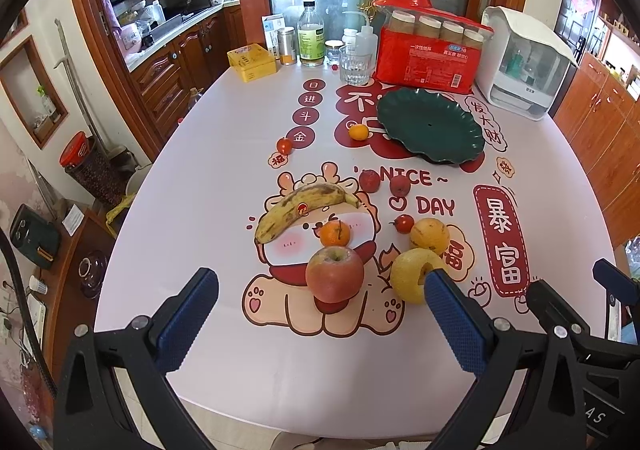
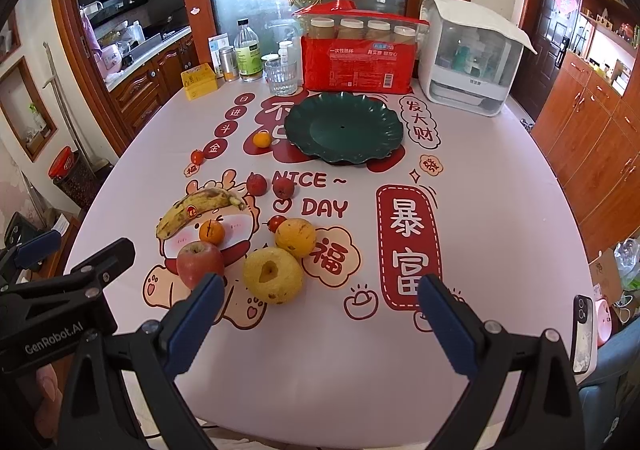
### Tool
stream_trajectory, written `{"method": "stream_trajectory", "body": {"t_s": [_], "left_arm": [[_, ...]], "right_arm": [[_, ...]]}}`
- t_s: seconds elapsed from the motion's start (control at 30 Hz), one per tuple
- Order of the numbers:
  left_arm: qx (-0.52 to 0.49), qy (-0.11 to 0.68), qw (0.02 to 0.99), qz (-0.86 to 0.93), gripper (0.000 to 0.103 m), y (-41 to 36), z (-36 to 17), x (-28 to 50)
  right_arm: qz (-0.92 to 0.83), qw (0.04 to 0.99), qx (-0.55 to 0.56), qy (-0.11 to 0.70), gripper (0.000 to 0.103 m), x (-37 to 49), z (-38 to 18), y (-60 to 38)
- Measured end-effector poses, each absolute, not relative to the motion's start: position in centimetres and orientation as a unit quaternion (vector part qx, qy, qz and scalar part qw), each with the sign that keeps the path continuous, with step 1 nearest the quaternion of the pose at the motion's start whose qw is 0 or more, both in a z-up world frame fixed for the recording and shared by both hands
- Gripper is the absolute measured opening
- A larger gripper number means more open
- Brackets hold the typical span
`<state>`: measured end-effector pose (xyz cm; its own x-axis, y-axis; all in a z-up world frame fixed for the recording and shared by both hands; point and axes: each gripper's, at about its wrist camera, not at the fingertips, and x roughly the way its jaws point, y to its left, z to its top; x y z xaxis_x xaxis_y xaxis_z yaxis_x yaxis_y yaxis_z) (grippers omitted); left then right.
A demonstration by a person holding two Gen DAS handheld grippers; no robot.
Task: Organize fruits
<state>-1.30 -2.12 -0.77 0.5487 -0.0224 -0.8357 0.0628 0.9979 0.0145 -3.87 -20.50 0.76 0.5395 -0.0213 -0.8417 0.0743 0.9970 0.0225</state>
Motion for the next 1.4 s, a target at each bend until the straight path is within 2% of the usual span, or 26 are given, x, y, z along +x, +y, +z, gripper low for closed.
{"method": "stream_trajectory", "body": {"t_s": [1.4], "left_arm": [[0.015, 0.472, 0.881, -0.02, 0.1, -1.2, -0.7, -1.3]], "right_arm": [[-0.025, 0.879, 0.028, 0.475, 0.098, -3.6, 1.1, -20.3]]}}
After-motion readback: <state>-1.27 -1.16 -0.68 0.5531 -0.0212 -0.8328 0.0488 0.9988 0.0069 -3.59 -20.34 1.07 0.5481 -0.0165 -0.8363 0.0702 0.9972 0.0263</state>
